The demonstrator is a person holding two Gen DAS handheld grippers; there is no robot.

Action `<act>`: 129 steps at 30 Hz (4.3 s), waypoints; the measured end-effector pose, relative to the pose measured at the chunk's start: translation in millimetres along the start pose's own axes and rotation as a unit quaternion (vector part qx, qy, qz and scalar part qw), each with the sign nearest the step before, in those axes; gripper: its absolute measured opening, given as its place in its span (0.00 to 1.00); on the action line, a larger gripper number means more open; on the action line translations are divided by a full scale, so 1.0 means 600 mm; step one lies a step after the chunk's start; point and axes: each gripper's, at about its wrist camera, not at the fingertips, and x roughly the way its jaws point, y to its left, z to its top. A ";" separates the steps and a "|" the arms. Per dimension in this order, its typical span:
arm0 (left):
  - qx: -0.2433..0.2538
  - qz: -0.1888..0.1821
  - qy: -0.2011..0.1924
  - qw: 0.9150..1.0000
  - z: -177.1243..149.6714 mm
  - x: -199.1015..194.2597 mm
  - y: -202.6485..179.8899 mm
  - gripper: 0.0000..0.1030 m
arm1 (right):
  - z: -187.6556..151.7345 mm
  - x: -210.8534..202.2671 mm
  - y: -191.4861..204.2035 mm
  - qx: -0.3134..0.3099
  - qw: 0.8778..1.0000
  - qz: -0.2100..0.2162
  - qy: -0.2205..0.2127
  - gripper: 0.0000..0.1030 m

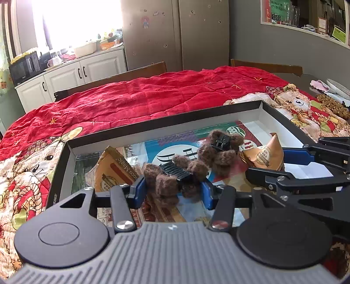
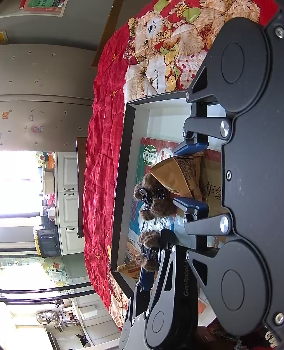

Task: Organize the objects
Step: 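Lower and open the right tool to set the pyramid down while the left tool releases the clip, then withdraw both tools from the box toward the scrunchies on the quilt, then close the right tool on a brown-cream scrunchie while the left tool grips a black scrunchie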

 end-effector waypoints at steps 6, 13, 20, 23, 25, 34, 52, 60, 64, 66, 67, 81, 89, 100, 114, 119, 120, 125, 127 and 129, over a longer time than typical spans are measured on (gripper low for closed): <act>0.000 -0.001 -0.002 1.000 0.000 -0.001 0.000 0.66 | 0.000 0.000 0.001 -0.001 1.000 -0.001 0.001 0.40; 0.001 0.001 -0.007 1.000 0.000 -0.004 -0.001 0.73 | 0.000 -0.001 0.000 0.003 1.000 0.004 0.001 0.42; -0.006 0.006 -0.011 1.000 0.000 -0.007 0.005 0.76 | 0.000 -0.004 -0.003 0.008 1.000 0.003 -0.003 0.54; -0.005 0.012 -0.014 1.000 0.000 -0.012 0.006 0.79 | 0.000 -0.008 -0.003 0.007 1.000 0.000 -0.007 0.59; -0.004 0.017 -0.018 1.000 0.001 -0.015 0.006 0.83 | 0.001 -0.012 -0.004 0.008 1.000 0.000 -0.011 0.60; 0.001 0.023 -0.036 0.999 0.003 -0.040 0.005 0.85 | 0.007 -0.038 0.000 0.007 1.000 0.000 -0.029 0.61; -0.005 0.039 -0.057 0.998 -0.016 -0.121 0.014 0.90 | 0.000 -0.114 0.018 -0.015 0.999 0.007 -0.046 0.65; -0.014 0.040 -0.066 0.997 -0.037 -0.164 0.019 0.94 | -0.017 -0.157 0.032 -0.032 0.998 0.008 -0.059 0.67; -0.018 0.033 -0.070 0.997 -0.051 -0.187 0.019 0.94 | -0.029 -0.176 0.035 -0.037 0.998 0.012 -0.057 0.67; -0.021 0.031 -0.073 0.997 -0.060 -0.198 0.020 0.96 | -0.037 -0.187 0.037 -0.040 0.998 0.013 -0.056 0.67; -0.022 0.032 -0.075 0.996 -0.064 -0.204 0.020 0.97 | -0.040 -0.192 0.038 -0.041 0.997 0.013 -0.056 0.67; -0.007 0.020 -0.092 0.996 -0.107 -0.264 0.001 0.99 | -0.080 -0.262 0.042 -0.045 0.997 0.013 -0.064 0.67; 0.002 0.000 -0.089 0.996 -0.126 -0.276 -0.010 0.99 | -0.104 -0.290 0.029 -0.039 0.998 0.000 -0.059 0.67; 0.021 -0.011 -0.073 0.997 -0.157 -0.265 -0.028 0.96 | -0.146 -0.285 0.009 -0.009 0.999 0.004 -0.033 0.64; 0.053 -0.037 -0.056 0.996 -0.174 -0.245 -0.060 0.61 | -0.164 -0.250 0.023 -0.015 1.000 0.004 -0.006 0.42; 0.053 -0.044 -0.044 0.997 -0.178 -0.235 -0.062 0.44 | -0.168 -0.241 0.023 -0.013 1.000 0.003 0.004 0.38; 0.053 -0.044 -0.044 0.997 -0.179 -0.234 -0.061 0.43 | -0.169 -0.241 0.022 -0.013 1.000 0.004 0.005 0.37; 0.049 -0.058 -0.035 0.997 -0.179 -0.230 -0.061 0.29 | -0.170 -0.238 0.022 -0.011 1.000 0.007 0.010 0.34; 0.049 -0.061 -0.032 0.996 -0.180 -0.229 -0.061 0.25 | -0.171 -0.237 0.021 -0.009 1.000 0.009 0.012 0.33; 0.047 -0.065 -0.030 0.996 -0.180 -0.229 -0.061 0.21 | -0.171 -0.235 0.020 -0.006 1.000 0.012 0.015 0.30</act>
